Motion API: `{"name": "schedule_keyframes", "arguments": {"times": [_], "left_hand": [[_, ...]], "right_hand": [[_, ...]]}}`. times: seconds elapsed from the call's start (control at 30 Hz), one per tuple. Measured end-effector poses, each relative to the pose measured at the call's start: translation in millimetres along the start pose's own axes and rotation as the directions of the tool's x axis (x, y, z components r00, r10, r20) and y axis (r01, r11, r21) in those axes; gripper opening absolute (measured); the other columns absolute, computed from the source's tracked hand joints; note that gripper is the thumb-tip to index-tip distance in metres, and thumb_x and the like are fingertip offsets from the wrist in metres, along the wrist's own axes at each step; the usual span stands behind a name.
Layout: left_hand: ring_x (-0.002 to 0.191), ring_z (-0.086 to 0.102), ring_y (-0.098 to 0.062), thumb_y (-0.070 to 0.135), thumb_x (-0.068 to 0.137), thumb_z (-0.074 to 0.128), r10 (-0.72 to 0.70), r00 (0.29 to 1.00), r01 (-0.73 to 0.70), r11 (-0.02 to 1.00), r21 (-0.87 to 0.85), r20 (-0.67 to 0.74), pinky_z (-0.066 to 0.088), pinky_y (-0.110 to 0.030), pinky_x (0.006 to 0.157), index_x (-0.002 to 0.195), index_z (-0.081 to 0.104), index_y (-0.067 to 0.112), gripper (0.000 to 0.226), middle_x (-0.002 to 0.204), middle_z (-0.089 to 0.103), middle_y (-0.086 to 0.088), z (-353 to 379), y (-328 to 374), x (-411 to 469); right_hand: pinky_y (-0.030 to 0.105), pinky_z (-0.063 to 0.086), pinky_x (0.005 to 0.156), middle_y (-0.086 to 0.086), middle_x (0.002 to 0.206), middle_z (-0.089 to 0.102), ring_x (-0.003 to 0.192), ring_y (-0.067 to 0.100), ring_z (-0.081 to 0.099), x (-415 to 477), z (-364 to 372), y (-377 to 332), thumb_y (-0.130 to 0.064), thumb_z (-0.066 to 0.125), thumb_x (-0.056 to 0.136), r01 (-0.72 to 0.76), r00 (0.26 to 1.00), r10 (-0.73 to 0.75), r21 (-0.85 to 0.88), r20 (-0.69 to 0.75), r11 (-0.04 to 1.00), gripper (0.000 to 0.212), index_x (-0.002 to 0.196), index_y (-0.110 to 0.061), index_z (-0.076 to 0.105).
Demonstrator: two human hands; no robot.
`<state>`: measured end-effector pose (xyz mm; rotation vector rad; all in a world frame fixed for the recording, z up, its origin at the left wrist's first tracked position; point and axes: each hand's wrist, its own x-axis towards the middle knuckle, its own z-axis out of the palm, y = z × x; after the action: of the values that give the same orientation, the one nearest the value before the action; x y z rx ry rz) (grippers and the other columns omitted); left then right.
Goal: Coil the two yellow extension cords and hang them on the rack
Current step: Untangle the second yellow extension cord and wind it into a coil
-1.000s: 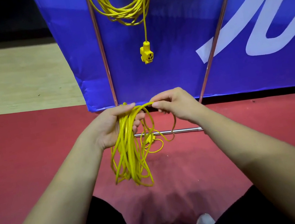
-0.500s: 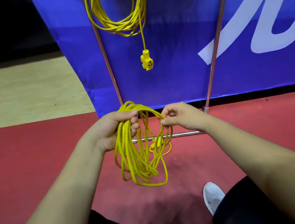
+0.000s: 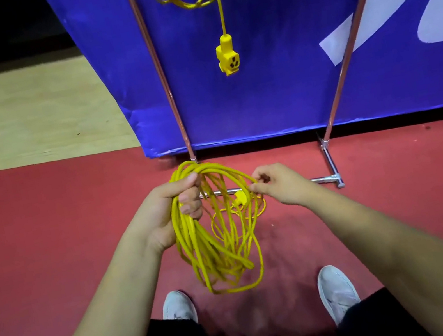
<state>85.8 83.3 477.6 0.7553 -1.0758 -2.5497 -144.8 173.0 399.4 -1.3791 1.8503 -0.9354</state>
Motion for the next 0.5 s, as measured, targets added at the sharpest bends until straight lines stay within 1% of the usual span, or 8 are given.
{"name": "schedule_keyframes", "arguments": {"times": [0.13,0.2,0.27,0.3,0.33,0.37,0.43,0.5], "left_hand": [[0.036,0.038,-0.006,0.024,0.061,0.082,0.102,0.995,-0.101,0.995,0.011,-0.019,0.038,-0.020,0.042,0.071,0.056,0.014,0.029,0.045,0.039,0.009,-17.2,0.7,18.5],[0.038,0.040,-0.007,0.024,0.066,0.073,0.143,0.988,-0.140,0.989,0.055,-0.053,0.038,-0.020,0.043,0.075,0.049,0.014,0.028,0.046,0.040,0.008,-21.5,5.9,25.4],[0.040,0.043,-0.010,0.025,0.069,0.069,0.186,0.977,-0.175,0.980,0.099,-0.108,0.039,-0.019,0.044,0.076,0.047,0.013,0.025,0.047,0.043,0.005,-26.1,11.6,31.7],[0.042,0.046,-0.011,0.025,0.072,0.068,0.203,0.969,-0.189,0.976,0.111,-0.141,0.041,-0.020,0.045,0.076,0.050,0.012,0.023,0.049,0.046,0.003,-29.5,13.3,34.3],[0.043,0.049,-0.012,0.025,0.077,0.065,0.216,0.960,-0.197,0.973,0.117,-0.177,0.043,-0.020,0.046,0.077,0.053,0.011,0.019,0.050,0.048,0.002,-33.6,13.7,37.0],[0.044,0.051,-0.013,0.025,0.081,0.062,0.222,0.952,-0.201,0.972,0.119,-0.209,0.045,-0.020,0.047,0.079,0.057,0.010,0.016,0.050,0.050,0.001,-36.6,13.7,38.7],[0.045,0.051,-0.011,0.026,0.084,0.058,0.218,0.943,-0.191,0.973,0.127,-0.253,0.045,-0.019,0.047,0.087,0.063,0.008,0.019,0.050,0.049,0.002,-40.0,12.0,40.8],[0.046,0.049,-0.010,0.026,0.081,0.061,0.203,0.940,-0.176,0.977,0.122,-0.273,0.044,-0.019,0.048,0.091,0.064,0.007,0.022,0.051,0.048,0.003,-42.0,9.6,42.4]], "right_hand": [[0.022,0.027,0.051,0.006,0.066,0.046,0.057,0.009,0.035,2.0,14.6,57.3,-0.011,0.065,0.090,-0.217,0.963,0.224,-0.063,0.147,0.974,0.022,0.071,-0.010,0.054],[0.020,0.030,0.049,0.007,0.063,0.049,0.055,0.011,0.038,2.1,18.0,69.4,-0.009,0.066,0.089,-0.311,0.943,0.308,0.004,0.129,0.951,0.022,0.070,-0.009,0.054],[0.020,0.043,0.058,0.008,0.065,0.059,0.054,0.012,0.053,3.7,18.5,69.7,-0.007,0.069,0.086,-0.358,0.930,0.368,0.279,0.018,0.891,0.015,0.077,-0.008,0.058],[0.023,0.049,0.061,0.009,0.066,0.063,0.054,0.011,0.060,4.5,16.5,64.3,-0.006,0.069,0.086,-0.346,0.913,0.407,0.458,-0.037,0.819,0.014,0.081,-0.009,0.057],[0.025,0.053,0.058,0.009,0.064,0.063,0.051,0.011,0.062,5.7,13.4,56.5,-0.007,0.068,0.088,-0.298,0.899,0.427,0.581,-0.095,0.757,0.014,0.084,-0.011,0.055],[0.025,0.052,0.053,0.009,0.061,0.061,0.047,0.012,0.060,7.8,9.5,48.6,-0.009,0.066,0.089,-0.235,0.894,0.415,0.612,-0.169,0.755,0.012,0.086,-0.010,0.055],[0.021,0.042,0.047,0.004,0.054,0.052,0.043,0.010,0.048,10.4,0.3,30.1,-0.013,0.065,0.090,-0.150,0.900,0.307,0.442,-0.309,0.884,0.009,0.086,-0.008,0.060],[0.024,0.033,0.051,-0.001,0.054,0.047,0.051,0.011,0.041,9.2,-9.3,15.5,-0.017,0.065,0.090,-0.135,0.938,0.155,0.083,-0.309,0.987,0.016,0.076,-0.008,0.067]]}}
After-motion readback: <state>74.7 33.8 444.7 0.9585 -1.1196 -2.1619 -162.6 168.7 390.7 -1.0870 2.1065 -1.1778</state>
